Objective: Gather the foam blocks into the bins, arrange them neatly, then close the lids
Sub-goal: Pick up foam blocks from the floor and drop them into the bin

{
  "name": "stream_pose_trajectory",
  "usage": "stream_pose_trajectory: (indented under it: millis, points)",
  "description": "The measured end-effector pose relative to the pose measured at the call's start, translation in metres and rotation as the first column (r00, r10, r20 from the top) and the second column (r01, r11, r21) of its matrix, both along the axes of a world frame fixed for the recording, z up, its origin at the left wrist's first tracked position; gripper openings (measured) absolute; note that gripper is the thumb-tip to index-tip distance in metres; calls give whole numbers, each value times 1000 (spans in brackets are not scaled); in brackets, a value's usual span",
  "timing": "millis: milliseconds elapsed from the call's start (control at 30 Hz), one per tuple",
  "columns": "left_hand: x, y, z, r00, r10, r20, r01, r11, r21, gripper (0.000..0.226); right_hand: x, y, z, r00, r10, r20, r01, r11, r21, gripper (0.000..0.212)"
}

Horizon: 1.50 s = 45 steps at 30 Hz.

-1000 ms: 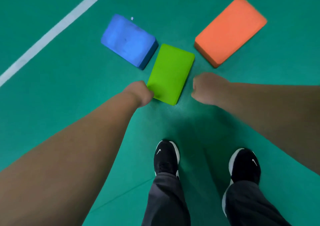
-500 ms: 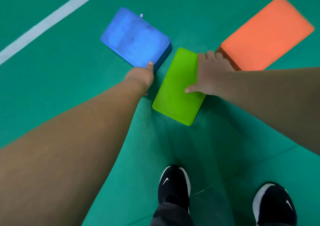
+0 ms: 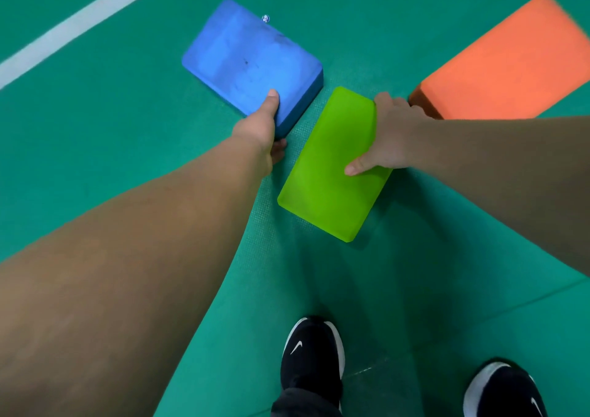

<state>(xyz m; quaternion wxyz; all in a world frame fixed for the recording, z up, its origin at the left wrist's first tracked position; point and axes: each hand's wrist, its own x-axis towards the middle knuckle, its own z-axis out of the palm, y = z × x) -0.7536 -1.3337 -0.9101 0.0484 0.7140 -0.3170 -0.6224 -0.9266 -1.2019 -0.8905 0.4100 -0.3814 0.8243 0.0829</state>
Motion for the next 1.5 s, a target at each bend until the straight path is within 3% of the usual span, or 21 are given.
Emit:
stream_pose_trajectory:
  millis: [100,333,500,633,733,833,900,933,1033,1167,1400,1500]
  points:
    - [-3,3,0,998,57,-36,-56,998,5,54,-1,3,0,1000,-15,6,15,1000,-16,141]
    - [-6,-1,15,967,192,-165,-182,980,77,72,-2,19,7,990,-123,75,129,988,-89,130]
    - [-3,14,34,924,276,-264,-259,961,99,53,2,33,27,983,-105,151,128,980,-154,98]
    - [11,35,58,924,295,-243,-287,955,69,36,10,52,47,970,-123,211,159,974,-162,92]
    - [27,50,79,962,255,-100,-256,967,8,46,20,75,74,985,-59,160,84,984,-155,110]
    - [45,65,108,978,136,157,-126,989,-72,70,22,105,107,997,81,10,-80,993,-91,123]
    - [55,78,131,921,-55,386,91,993,-75,87,15,126,135,991,130,-30,-132,991,-36,117]
    - [58,87,144,846,-177,503,237,970,-58,92,9,136,151,989,142,-43,-143,990,-15,117]
    - [53,118,183,571,-411,711,579,815,6,87,-13,160,200,983,153,-104,-153,988,3,115]
    - [15,173,228,304,-562,769,874,486,10,71,-47,189,256,981,115,-153,-116,993,4,107]
    - [-58,255,275,80,-756,650,997,74,-37,68,-54,287,314,955,-156,-252,133,985,-106,91]
    - [-84,286,294,-76,-770,634,989,-138,-49,66,-38,347,323,922,-277,-269,258,961,-104,84]
